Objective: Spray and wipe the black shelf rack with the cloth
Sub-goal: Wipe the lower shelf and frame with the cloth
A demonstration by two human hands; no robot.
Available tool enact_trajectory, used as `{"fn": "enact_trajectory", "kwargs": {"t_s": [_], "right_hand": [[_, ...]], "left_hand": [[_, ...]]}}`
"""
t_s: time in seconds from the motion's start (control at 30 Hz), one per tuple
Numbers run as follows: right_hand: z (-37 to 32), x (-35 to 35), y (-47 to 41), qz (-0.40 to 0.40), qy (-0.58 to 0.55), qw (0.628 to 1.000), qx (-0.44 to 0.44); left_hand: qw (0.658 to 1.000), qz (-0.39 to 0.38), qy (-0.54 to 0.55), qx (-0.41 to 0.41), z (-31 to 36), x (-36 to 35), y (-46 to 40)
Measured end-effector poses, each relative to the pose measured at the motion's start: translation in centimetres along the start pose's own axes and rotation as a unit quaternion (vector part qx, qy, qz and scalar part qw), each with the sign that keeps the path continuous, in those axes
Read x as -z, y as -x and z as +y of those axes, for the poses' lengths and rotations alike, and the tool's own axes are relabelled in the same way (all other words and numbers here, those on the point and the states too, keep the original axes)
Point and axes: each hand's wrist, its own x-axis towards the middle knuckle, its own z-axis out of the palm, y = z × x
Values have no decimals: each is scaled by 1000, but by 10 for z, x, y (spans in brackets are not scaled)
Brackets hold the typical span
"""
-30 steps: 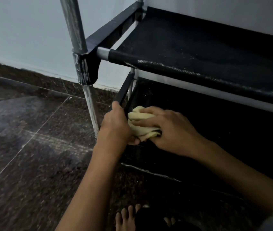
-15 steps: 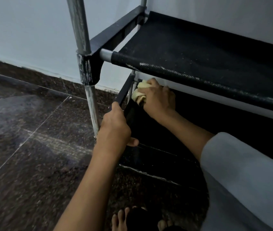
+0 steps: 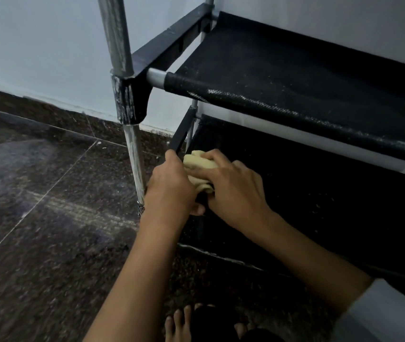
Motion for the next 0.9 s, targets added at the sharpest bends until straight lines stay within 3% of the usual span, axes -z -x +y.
{"fn": "enact_trajectory", "kwargs": {"t_s": [0.2, 0.37, 0.63, 0.9], "right_hand": [[40, 2, -64, 38, 67, 994, -72], [57, 3, -55, 39, 64, 993, -95], [138, 13, 31, -22, -23, 946, -321], [90, 20, -12, 26, 51, 948, -312]], "left_hand": [[1000, -16, -9, 15, 5, 2, 3], [1000, -18, -2, 17, 3, 2, 2], [1000, -10, -10, 22, 4, 1, 7], [999, -11, -32, 9, 7, 1, 7]]}}
